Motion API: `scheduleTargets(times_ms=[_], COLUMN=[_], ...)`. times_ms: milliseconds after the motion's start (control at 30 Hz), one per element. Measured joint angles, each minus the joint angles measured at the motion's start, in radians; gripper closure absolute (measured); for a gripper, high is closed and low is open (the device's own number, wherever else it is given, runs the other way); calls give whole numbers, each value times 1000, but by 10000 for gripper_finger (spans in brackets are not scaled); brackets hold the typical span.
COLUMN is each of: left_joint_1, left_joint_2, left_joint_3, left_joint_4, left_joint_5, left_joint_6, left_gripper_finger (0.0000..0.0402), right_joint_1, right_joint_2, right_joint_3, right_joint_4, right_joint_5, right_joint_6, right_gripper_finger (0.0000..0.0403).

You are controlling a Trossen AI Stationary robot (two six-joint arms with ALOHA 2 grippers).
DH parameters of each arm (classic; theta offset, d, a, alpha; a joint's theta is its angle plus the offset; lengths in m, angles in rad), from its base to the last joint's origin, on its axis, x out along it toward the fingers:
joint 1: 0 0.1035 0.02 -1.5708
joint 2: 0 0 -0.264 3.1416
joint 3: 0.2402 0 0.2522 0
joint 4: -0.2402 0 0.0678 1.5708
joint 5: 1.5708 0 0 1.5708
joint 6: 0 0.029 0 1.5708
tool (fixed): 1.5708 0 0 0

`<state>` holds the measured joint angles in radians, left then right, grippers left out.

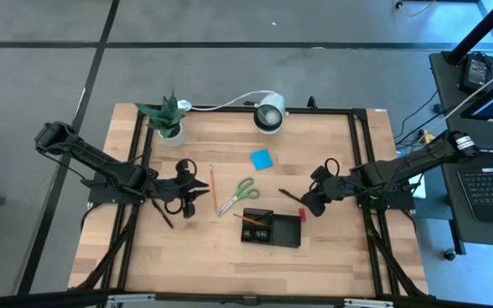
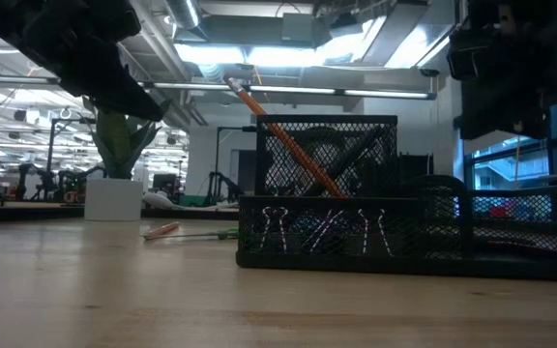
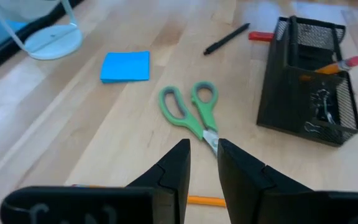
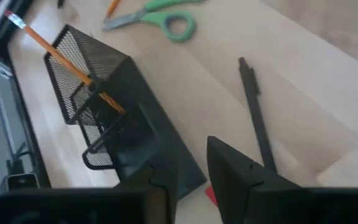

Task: Pick and place office supplies into organizer
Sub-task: Put the eraser into the desk organizer

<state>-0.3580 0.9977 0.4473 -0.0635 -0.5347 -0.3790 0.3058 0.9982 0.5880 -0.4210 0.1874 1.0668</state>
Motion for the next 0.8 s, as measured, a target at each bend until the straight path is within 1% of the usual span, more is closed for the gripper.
scheduleTargets(times_ms=[100,233,300,400,467,567,667,800], left_joint_1=[0,0,0,0,0,0,0,0], left_joint_2=[0,0,0,0,0,0,0,0], left_joint_3=[0,0,0,0,0,0,0,0], left_joint_4=[0,0,0,0,0,0,0,0], left_joint_5=[-18,-31,-32,-31,-31,-31,-31,-31], left_joint_6=[0,0,0,-1,-1,-1,-4,-3], left_gripper_finger=[327,327,327,327,327,327,327,327], right_joint_1=[0,0,0,0,5,12,12,12], right_joint_2=[33,119,163,213,239,269,294,329], right_joint_3=[77,203,245,283,298,299,289,263], right_joint_4=[-120,-290,-333,-340,-337,-343,-351,-355], right_joint_5=[0,2,2,-7,-29,-38,-79,-86], right_joint_6=[-14,-48,-42,-12,-23,9,53,114], right_gripper_finger=[349,381,394,397,389,367,338,297])
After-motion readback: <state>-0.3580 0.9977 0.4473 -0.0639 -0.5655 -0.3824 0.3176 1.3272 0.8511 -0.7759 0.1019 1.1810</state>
